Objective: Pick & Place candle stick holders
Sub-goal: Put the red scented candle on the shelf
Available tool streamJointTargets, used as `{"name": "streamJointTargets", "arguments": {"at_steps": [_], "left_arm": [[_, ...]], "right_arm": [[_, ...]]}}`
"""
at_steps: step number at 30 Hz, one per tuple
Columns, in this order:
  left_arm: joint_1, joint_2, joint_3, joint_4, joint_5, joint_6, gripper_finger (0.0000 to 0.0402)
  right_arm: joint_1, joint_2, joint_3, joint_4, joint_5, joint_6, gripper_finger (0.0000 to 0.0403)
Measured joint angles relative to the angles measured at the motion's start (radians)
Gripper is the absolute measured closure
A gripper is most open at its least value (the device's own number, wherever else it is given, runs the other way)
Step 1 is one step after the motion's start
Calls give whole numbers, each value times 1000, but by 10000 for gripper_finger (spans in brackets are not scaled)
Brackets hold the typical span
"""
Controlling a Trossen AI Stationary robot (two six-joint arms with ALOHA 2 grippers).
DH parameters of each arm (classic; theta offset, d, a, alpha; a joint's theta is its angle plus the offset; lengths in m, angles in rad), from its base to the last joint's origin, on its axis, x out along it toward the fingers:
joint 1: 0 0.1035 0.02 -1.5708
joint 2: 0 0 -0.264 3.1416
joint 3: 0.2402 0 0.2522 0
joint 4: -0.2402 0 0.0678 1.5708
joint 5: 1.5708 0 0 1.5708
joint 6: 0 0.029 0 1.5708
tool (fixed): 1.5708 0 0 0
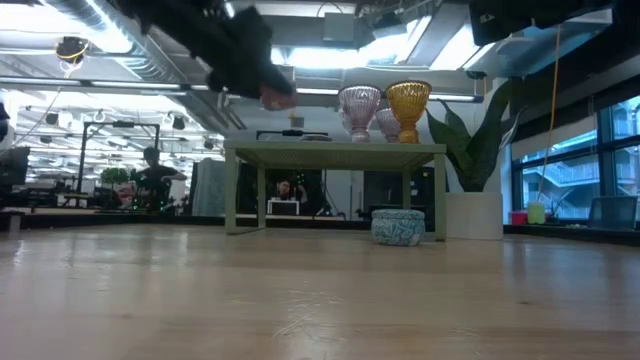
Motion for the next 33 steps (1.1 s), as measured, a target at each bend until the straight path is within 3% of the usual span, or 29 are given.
{"name": "streamJointTargets", "arguments": {"at_steps": [10, 26, 33], "left_arm": [[228, 18, 0, -21, 88, 88, 99], [325, 165, 0, 56, 108, 157, 99], [349, 164, 0, 56, 229, 155, 95]], "right_arm": [[0, 0, 0, 1, 0, -1, 395], [0, 0, 0, 1, 0, -1, 395], [0, 0, 0, -3, 0, -1, 395]]}}
